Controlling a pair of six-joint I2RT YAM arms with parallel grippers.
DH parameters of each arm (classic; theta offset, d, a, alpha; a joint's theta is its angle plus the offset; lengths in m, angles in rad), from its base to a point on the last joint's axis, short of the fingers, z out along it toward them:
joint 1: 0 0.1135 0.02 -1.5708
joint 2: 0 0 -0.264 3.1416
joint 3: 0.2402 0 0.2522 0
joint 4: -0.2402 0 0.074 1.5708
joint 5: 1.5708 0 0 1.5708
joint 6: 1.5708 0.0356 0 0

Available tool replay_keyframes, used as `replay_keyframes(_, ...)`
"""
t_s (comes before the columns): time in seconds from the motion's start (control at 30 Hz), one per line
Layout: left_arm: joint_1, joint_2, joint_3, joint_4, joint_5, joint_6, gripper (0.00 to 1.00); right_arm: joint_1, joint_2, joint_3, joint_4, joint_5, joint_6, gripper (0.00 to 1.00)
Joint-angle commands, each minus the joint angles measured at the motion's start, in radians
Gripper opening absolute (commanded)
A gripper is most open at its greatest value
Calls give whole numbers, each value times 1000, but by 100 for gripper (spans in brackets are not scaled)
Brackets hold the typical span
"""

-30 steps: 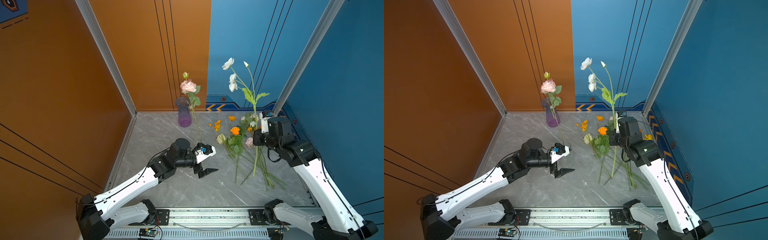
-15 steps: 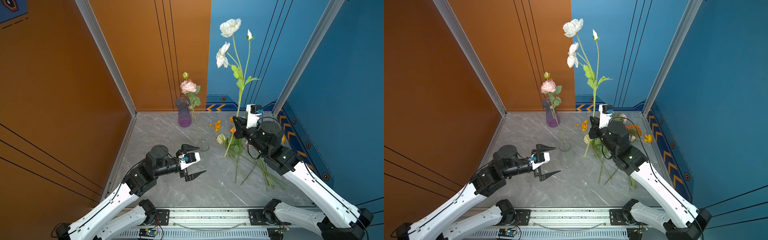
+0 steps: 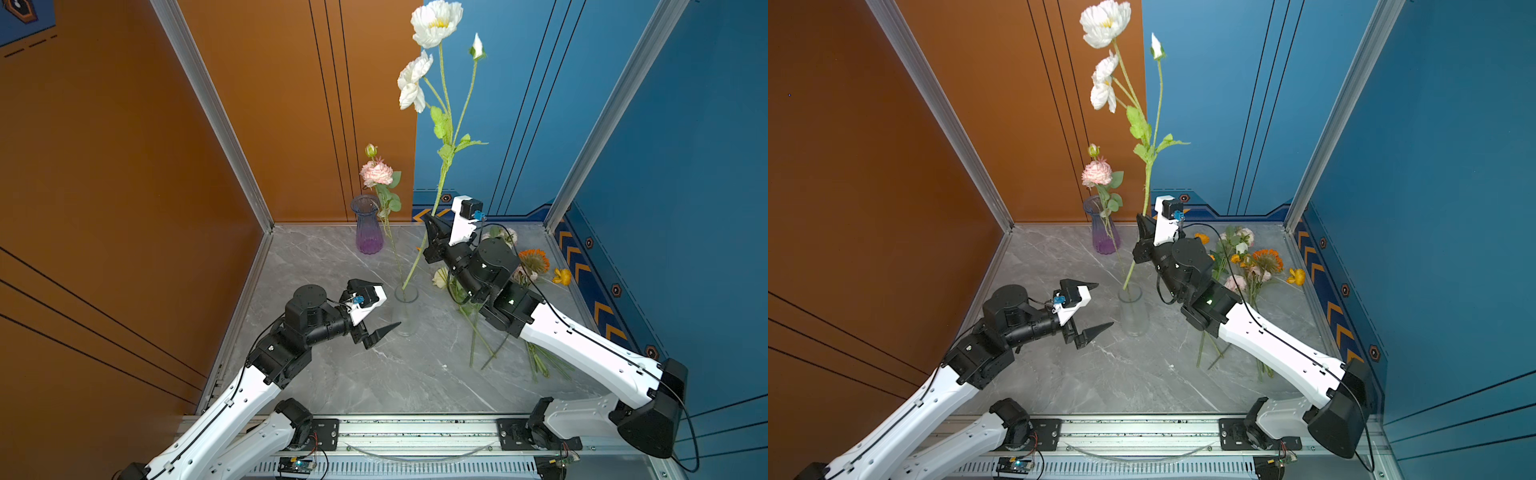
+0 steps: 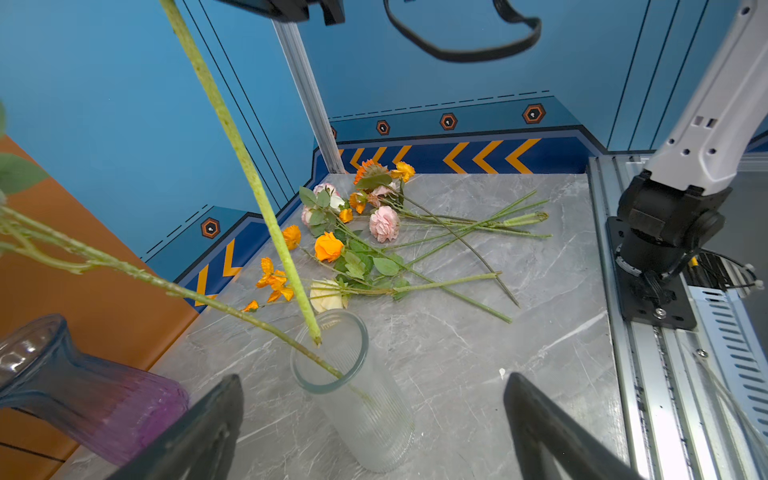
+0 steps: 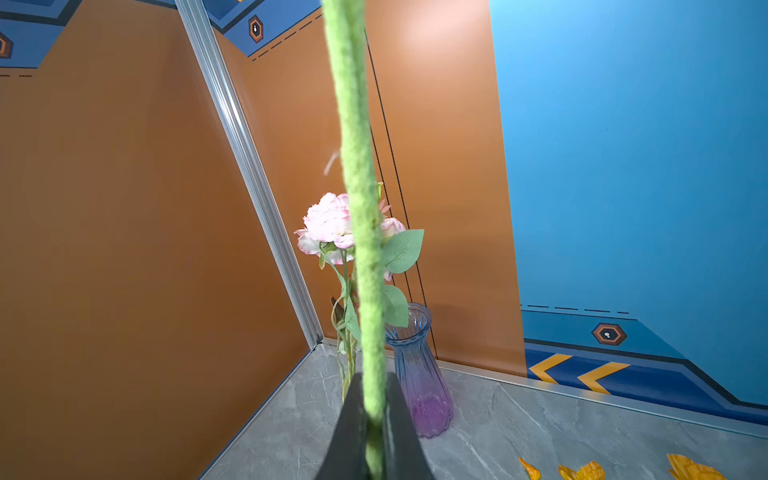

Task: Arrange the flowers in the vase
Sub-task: 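Lower the white ranunculus stem into the clear vase with the right gripper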

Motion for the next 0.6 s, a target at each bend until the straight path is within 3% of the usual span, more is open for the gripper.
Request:
replay_keyframes(0.0,30,-18,-19,64,57,-48,98,24,22,-37,105,84,-32,2)
replay_keyframes(0.2,49,-11,-25,86,90,-65,98,54,32,-119,195,144,-56,2)
replay_keyframes(0.57,57,1,-23,89,110,-73,98,53,-2,-124,173,161,-64,2)
